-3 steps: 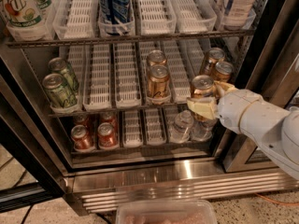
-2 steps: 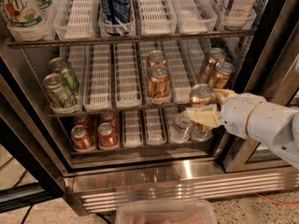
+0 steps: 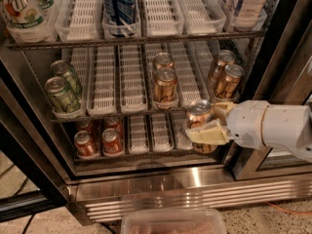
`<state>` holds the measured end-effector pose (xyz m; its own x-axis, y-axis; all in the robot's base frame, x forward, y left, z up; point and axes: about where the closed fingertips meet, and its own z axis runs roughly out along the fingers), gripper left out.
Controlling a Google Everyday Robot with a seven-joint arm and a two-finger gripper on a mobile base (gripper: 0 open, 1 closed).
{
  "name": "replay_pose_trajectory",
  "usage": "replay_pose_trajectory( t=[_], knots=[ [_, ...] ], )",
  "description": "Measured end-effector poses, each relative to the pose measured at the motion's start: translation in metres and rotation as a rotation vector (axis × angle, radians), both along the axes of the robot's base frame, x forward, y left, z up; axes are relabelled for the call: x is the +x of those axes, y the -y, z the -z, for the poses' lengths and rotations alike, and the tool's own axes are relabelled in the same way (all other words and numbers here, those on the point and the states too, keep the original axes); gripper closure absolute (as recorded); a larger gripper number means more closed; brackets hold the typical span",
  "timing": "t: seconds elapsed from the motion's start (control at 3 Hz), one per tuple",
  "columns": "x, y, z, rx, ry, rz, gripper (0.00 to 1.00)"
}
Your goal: Pick orange can from middle shelf of fridge
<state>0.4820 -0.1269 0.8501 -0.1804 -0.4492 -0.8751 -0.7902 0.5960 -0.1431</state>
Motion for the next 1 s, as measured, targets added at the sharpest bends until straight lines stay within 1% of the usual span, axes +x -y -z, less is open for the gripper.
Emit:
replay_pose_trajectory(
  t=[0.33, 0.67, 1.0],
  knots=[
    [-0.018, -0.019, 0.003, 0.005, -0.037, -0.120, 1.00],
    [-0.026, -0.031, 0.003, 0.031, -0.049, -0.197, 1.00],
    [-0.027, -0.032, 0.003, 0.031, -0.051, -0.201, 1.00]
  ],
)
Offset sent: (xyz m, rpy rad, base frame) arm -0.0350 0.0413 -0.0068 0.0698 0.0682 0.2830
